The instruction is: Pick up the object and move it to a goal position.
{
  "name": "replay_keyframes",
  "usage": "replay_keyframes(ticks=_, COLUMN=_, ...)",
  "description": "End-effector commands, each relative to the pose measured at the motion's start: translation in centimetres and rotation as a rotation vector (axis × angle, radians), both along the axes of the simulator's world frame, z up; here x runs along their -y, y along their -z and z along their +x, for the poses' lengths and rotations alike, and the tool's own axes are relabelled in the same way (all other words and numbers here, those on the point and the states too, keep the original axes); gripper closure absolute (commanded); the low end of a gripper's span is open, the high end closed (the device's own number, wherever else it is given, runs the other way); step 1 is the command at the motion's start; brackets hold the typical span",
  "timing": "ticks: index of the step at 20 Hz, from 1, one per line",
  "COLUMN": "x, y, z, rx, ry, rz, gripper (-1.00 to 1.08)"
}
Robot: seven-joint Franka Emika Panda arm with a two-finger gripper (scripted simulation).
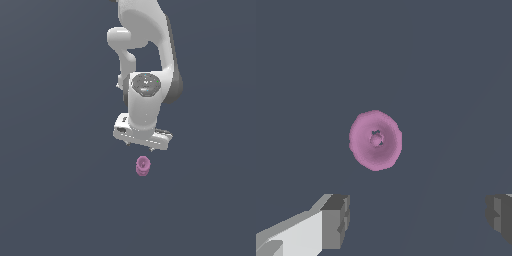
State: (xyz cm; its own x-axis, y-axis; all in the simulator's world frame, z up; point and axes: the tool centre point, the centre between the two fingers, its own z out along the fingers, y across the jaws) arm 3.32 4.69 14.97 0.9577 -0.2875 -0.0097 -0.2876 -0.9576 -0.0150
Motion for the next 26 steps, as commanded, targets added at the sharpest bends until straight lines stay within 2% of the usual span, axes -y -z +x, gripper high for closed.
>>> replay_keyframes(ticks=1, x=-0.3, y=0.7, z=0.6, rx=-0.001, ry=0.064, rz=-0.001, gripper=-0.92)
replay_keyframes(ticks=14, x=-2.1, y=4.0, z=3.0, rx=-0.001, ry=0.36, rz=-0.013, gripper=-0.92)
replay_keyframes(ticks=26, x=-2.8, y=5.3, z=3.8, rx=0.001, ry=0.465, rz=-0.018, gripper=-0.92)
